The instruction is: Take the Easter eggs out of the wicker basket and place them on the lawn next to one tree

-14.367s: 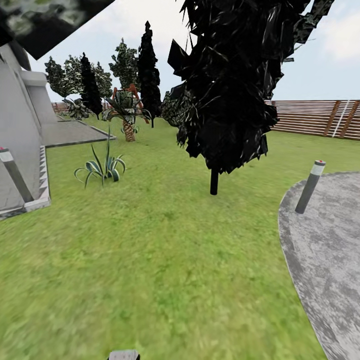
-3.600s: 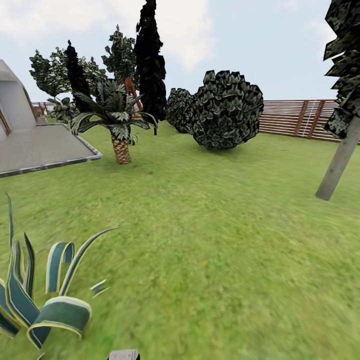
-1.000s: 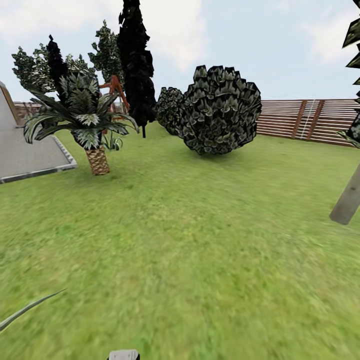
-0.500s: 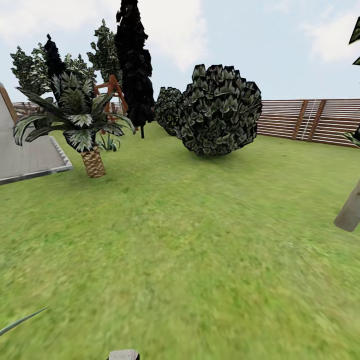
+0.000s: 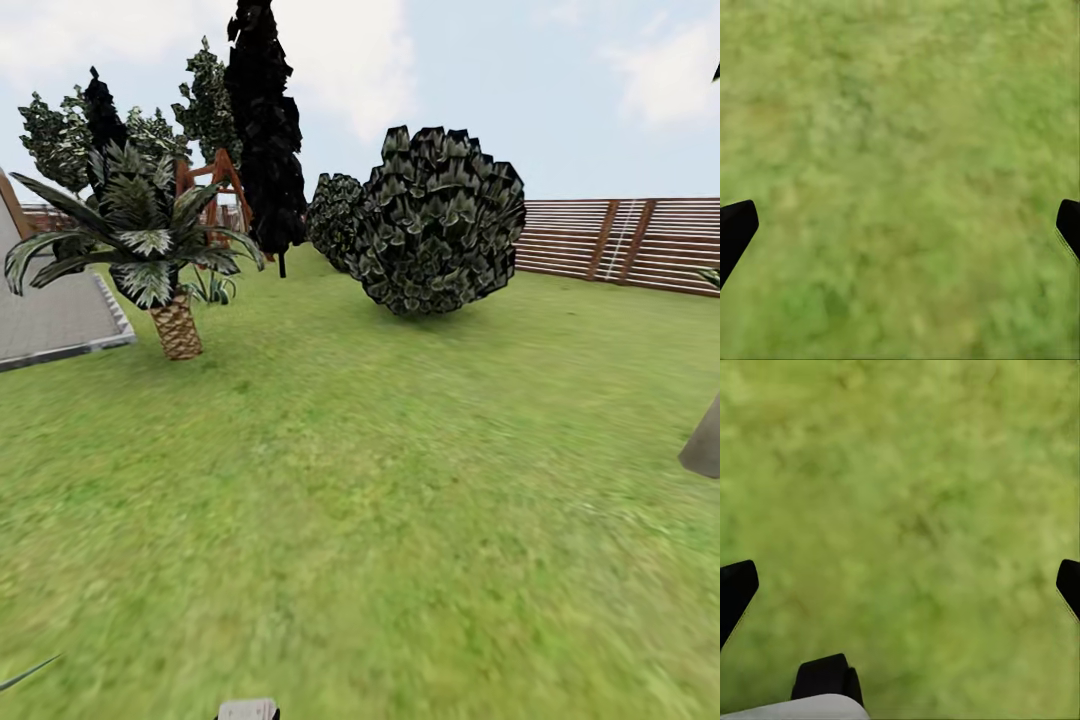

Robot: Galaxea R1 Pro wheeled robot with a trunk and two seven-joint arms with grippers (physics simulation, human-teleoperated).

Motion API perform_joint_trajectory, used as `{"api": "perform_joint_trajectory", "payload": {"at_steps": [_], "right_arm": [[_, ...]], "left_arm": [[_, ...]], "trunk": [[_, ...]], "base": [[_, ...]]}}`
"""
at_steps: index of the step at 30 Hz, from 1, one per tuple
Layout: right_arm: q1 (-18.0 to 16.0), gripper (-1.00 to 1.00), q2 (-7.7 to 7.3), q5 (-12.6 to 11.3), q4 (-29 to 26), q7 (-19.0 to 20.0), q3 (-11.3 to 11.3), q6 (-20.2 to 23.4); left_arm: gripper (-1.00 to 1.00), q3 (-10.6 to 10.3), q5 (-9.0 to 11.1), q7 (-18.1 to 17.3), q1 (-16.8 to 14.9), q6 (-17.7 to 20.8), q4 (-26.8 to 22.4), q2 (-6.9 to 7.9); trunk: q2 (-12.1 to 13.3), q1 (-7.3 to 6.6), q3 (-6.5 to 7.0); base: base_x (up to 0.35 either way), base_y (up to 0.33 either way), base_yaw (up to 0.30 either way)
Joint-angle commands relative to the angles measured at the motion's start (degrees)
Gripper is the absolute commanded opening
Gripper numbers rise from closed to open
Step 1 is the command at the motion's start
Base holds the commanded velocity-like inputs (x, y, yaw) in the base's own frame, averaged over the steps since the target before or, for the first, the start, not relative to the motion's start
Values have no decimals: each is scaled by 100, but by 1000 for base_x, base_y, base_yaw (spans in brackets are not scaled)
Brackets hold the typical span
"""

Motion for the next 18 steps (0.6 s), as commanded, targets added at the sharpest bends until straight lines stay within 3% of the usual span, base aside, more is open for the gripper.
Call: {"api": "perform_joint_trajectory", "payload": {"at_steps": [1,18], "right_arm": [[-4,100,1,-1,6,-2,-7,-19],[-4,100,5,14,18,-2,-3,-27]], "left_arm": [[100,3,7,5,-3,-17,3,-2],[100,-4,7,5,-3,-8,11,-7]], "trunk": [[-2,3,-5],[-2,3,-5]], "base": [[302,-106,44],[302,-106,26]]}}
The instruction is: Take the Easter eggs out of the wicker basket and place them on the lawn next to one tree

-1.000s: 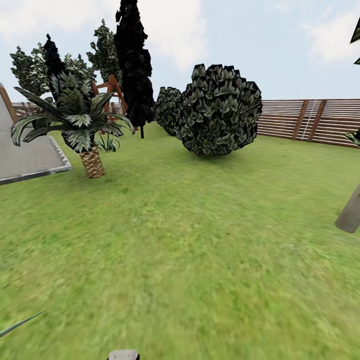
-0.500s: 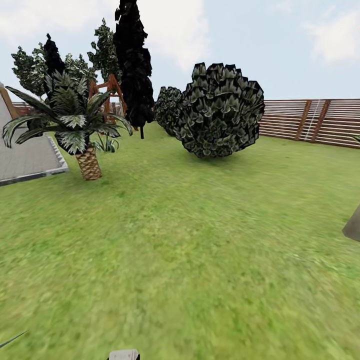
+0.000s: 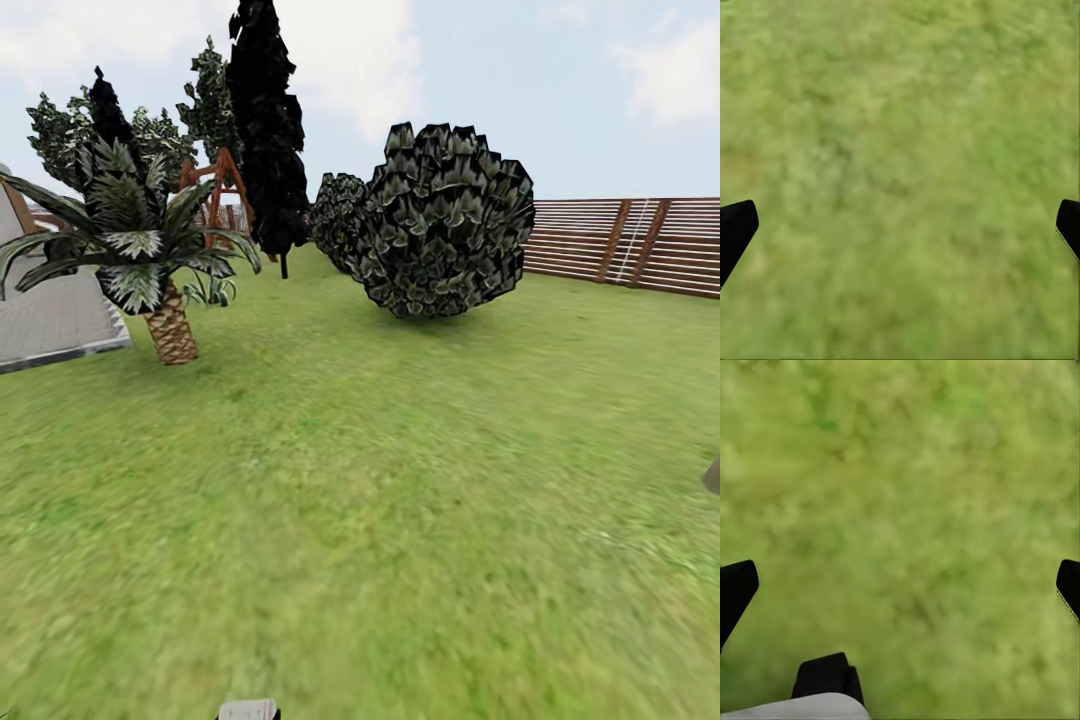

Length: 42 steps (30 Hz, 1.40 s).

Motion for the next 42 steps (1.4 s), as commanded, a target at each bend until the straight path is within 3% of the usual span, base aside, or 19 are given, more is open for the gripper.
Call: {"api": "perform_joint_trajectory", "payload": {"at_steps": [1,36,42], "right_arm": [[-4,100,1,1,10,-2,-6,-20],[-4,100,1,-33,2,-2,-12,-15],[-4,100,1,-33,3,-2,-12,-14]], "left_arm": [[100,2,7,5,-3,-17,6,-3],[100,-7,-2,5,-3,-17,20,-5],[100,-4,-1,5,-3,-17,20,-5]], "trunk": [[-2,3,-5],[-2,3,-5],[-2,3,-5]], "base": [[302,-106,0],[302,-106,0],[302,-106,174]]}}
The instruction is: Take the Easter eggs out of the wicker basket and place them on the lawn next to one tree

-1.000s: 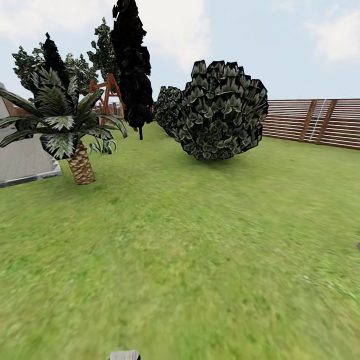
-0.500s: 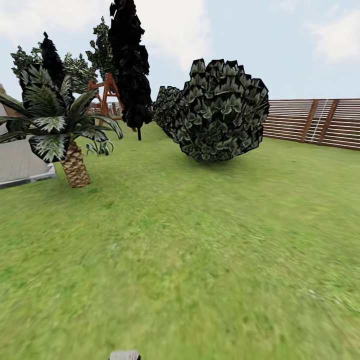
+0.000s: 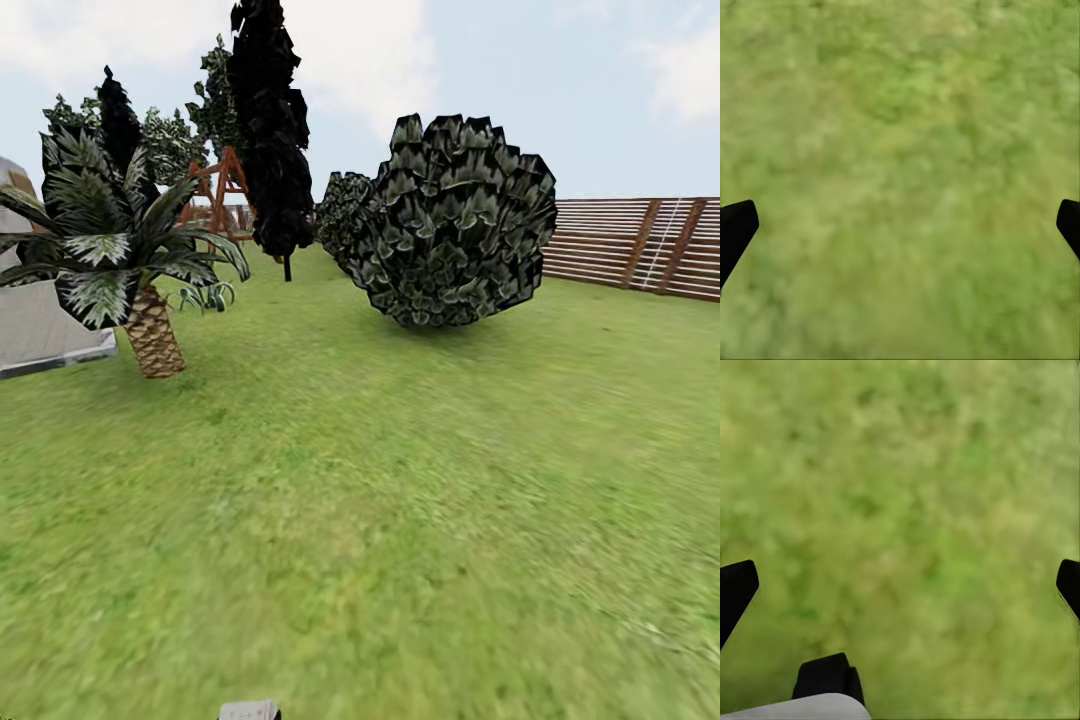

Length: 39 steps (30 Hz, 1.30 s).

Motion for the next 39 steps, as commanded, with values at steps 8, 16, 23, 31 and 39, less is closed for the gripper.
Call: {"api": "perform_joint_trajectory", "payload": {"at_steps": [8,16,23,31,39], "right_arm": [[-3,100,0,-3,5,-2,-8,-20],[-3,100,0,-3,5,-2,-8,-21],[-3,100,0,-3,5,-2,-7,-19],[-3,100,0,-1,5,-2,-4,-18],[-3,100,0,0,3,-2,-6,-21]], "left_arm": [[100,3,7,5,-4,-18,5,-2],[100,6,8,5,-4,-18,2,-2],[100,5,10,5,-4,-18,-4,-2],[100,2,13,5,-4,-18,-4,-2],[100,3,12,5,-4,-18,-7,-2]], "trunk": [[-2,3,-5],[-2,3,-5],[-2,3,-5],[-2,3,-5],[-2,3,-5]], "base": [[302,-106,170],[302,-106,9],[302,-106,0],[302,-106,0],[302,-106,0]]}}
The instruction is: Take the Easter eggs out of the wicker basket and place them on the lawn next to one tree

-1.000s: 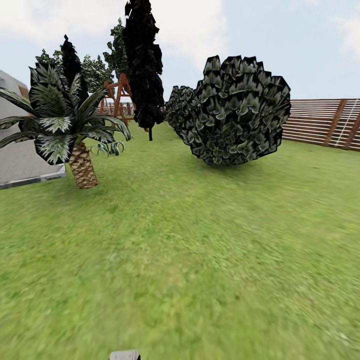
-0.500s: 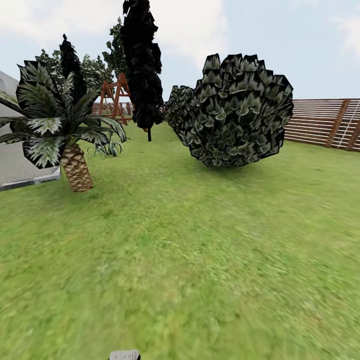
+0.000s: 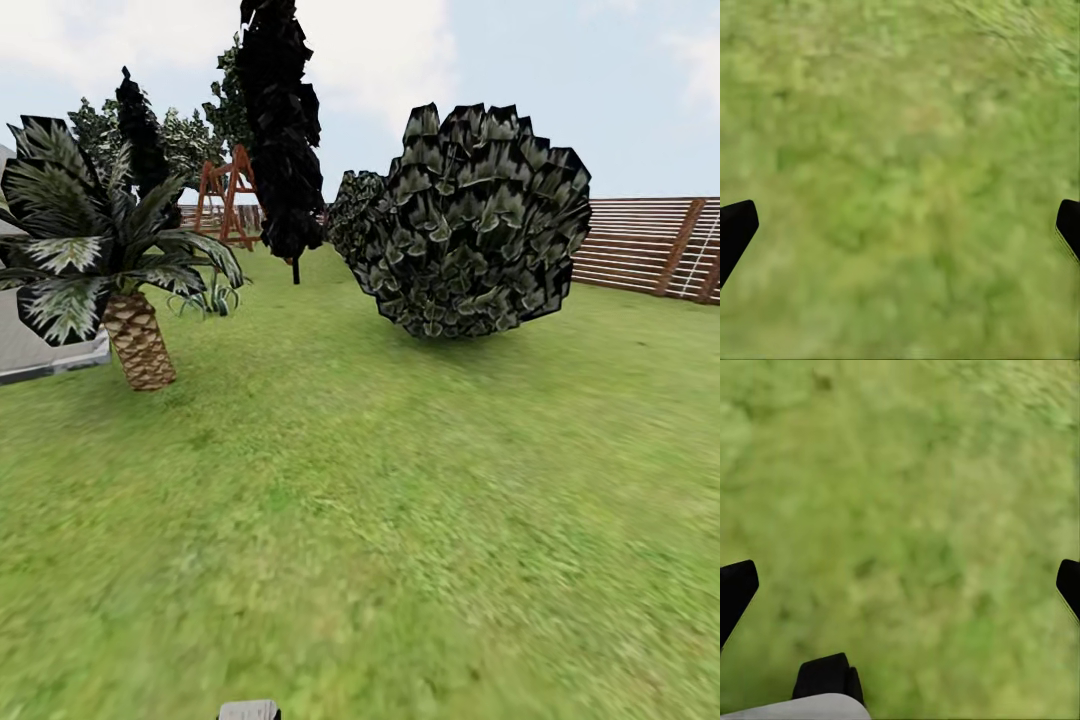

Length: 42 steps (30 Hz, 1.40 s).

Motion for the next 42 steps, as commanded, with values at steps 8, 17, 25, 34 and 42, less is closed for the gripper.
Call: {"api": "perform_joint_trajectory", "payload": {"at_steps": [8,17,25,34,42], "right_arm": [[-4,100,1,-6,5,-2,-8,-17],[-4,100,0,-6,6,-2,-6,-18],[-4,100,1,-5,6,-2,-8,-17],[-4,100,-5,-6,0,-2,-9,-16],[-4,100,-7,-6,-1,-2,-9,-17]], "left_arm": [[100,4,9,5,-3,-20,-4,-1],[100,3,9,5,-3,-17,-4,-1],[100,5,9,5,-3,-18,-1,-1],[100,4,8,5,-3,-18,-4,-1],[100,4,8,5,-3,-17,-4,-1]], "trunk": [[-2,3,-5],[-2,3,-5],[-2,3,-5],[-2,3,-5],[-2,3,-5]], "base": [[302,-106,0],[302,-106,160],[302,-106,15],[302,-106,15],[302,-106,163]]}}
